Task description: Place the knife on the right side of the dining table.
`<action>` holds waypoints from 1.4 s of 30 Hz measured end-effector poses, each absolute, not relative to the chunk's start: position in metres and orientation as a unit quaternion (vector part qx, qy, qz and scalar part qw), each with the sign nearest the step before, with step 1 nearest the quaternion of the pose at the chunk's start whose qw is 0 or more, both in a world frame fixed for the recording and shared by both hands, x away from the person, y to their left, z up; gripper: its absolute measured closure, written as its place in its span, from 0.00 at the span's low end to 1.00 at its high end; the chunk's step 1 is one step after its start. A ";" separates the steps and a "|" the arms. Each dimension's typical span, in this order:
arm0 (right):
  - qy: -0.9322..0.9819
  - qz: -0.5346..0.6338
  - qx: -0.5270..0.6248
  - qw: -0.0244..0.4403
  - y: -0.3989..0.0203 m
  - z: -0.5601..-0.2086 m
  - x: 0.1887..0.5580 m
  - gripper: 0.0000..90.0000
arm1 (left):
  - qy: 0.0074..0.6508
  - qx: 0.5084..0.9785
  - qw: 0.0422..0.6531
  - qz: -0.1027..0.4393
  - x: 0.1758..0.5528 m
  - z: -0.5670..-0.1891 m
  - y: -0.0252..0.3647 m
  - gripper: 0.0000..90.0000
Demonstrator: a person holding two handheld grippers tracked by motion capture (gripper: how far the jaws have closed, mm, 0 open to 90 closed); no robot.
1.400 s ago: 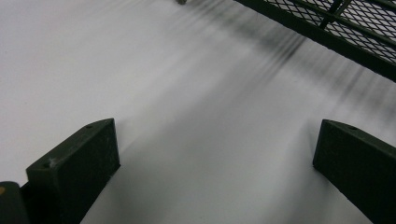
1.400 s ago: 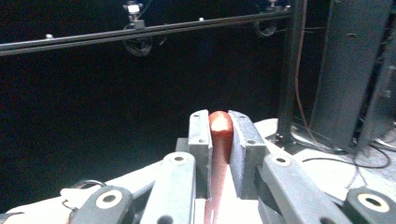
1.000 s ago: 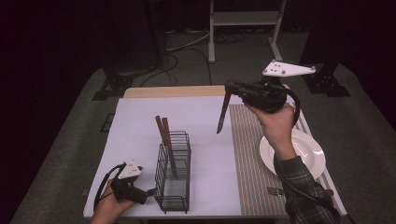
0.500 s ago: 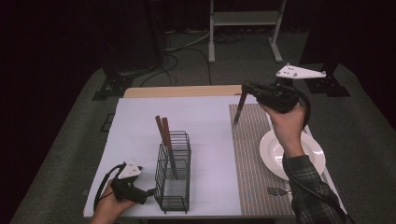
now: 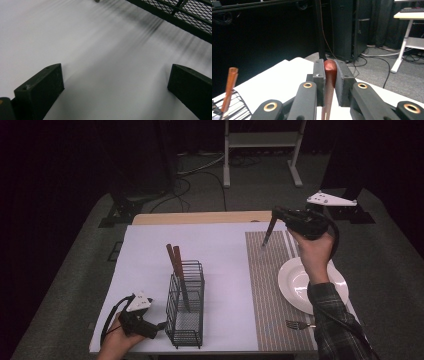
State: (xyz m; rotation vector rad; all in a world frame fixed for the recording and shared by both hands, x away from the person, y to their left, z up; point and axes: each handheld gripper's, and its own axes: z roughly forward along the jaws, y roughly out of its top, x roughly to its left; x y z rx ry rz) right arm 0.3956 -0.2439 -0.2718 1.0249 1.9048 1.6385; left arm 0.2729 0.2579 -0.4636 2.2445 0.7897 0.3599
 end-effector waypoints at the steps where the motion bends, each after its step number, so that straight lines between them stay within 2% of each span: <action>1: 0.684 0.590 0.371 0.216 -0.246 -0.274 0.397 0.89 | 0.306 0.870 0.359 0.139 0.273 -0.464 0.258 0.00; 27: 0.658 0.571 0.433 0.233 -0.264 -0.329 0.433 0.89 | 0.307 0.870 0.359 0.139 0.273 -0.464 0.258 0.00; 42: 0.654 0.569 0.444 0.226 -0.266 -0.338 0.437 0.88 | 0.307 0.870 0.359 0.139 0.273 -0.464 0.258 0.00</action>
